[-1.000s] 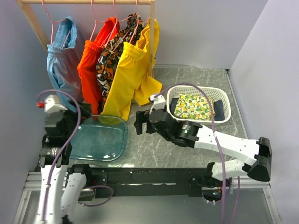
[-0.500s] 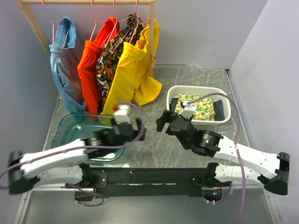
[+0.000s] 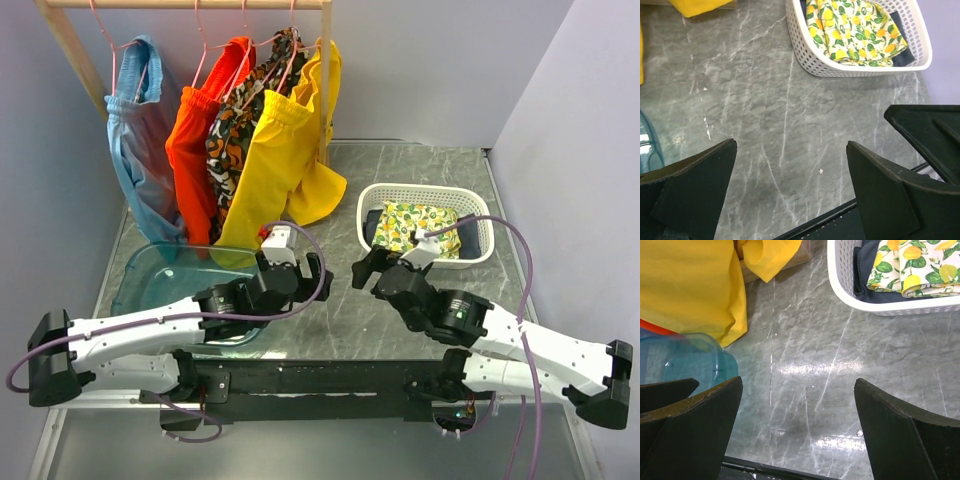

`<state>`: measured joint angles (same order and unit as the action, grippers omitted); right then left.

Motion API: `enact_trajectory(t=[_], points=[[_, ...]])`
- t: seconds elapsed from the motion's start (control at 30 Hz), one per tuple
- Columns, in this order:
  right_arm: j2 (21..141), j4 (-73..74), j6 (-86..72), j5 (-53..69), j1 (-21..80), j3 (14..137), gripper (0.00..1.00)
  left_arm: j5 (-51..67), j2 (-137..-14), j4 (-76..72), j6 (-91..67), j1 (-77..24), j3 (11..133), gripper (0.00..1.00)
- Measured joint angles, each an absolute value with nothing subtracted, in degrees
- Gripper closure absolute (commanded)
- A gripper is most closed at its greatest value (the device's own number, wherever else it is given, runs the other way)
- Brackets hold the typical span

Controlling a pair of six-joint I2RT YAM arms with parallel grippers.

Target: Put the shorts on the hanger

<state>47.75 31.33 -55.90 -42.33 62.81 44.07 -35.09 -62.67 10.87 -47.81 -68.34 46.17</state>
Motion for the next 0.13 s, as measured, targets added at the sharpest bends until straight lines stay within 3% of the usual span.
enact_trajectory(t=[0.13], points=[[47.7, 31.1, -55.9, -42.6, 62.8, 44.0, 0.00, -34.8, -62.4, 10.2, -47.4, -68.3, 45.9, 0.04]])
